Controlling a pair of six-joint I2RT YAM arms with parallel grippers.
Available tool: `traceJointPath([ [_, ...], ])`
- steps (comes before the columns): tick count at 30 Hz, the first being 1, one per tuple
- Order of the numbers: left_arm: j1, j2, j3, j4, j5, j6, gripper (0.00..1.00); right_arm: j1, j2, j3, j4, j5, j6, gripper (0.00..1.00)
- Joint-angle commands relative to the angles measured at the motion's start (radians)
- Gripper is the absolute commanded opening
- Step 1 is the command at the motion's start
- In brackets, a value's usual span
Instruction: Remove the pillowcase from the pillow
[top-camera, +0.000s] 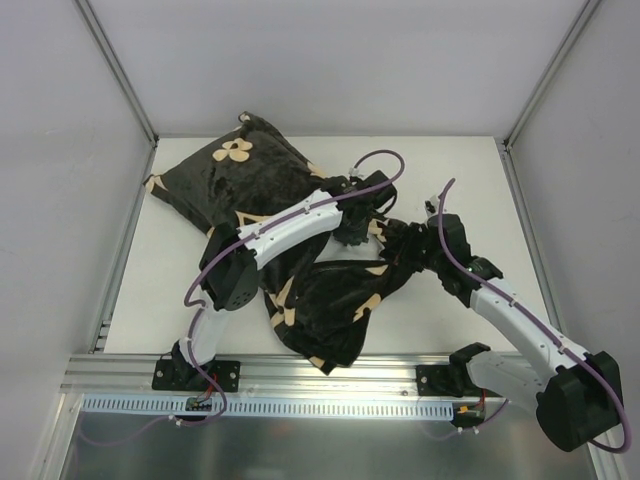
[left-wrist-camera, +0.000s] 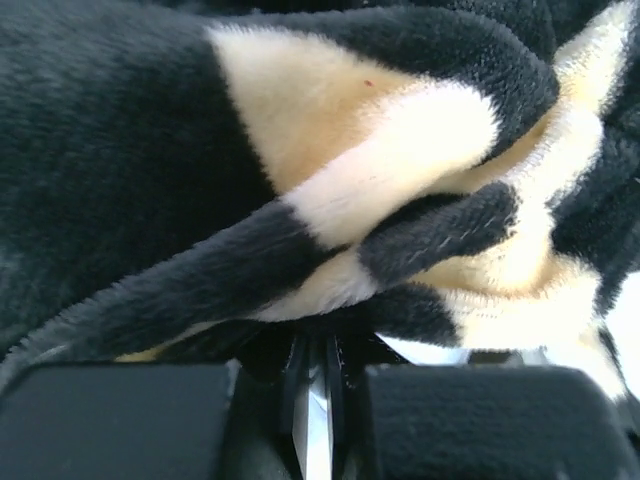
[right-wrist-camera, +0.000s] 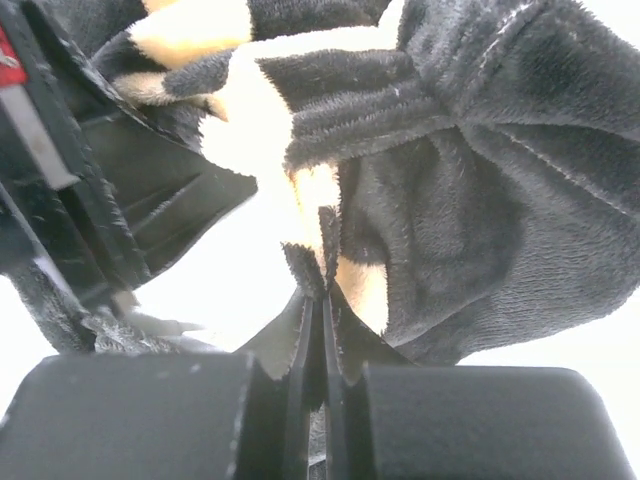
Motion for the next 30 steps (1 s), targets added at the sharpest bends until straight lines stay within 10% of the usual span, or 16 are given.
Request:
traceJointPath([
  [1,0.067,-0.071,-0.015,-0.007,0.067,-0.018,0.0,-0.005,-0.032,-0.007,-0.094,0.024,-0.009,0.01],
  [12,0.132,-0.377,-0.276,0.133,0.314,-0.031,0.0,-0.003,0.105,0.047,-0.105,0.065,-0.095,0.02],
  [21,0.132,-0.425,-0.321,0.179,0.4,-0.049,0.0,0.109,0.12,0.265,-0.242,0.233,-0.275,0.76],
  [30,0.132,-0.451,-0.322,0.182,0.421,-0.048,0.0,0.143,0.304,0.411,-0.292,0.335,-0.306,0.79],
])
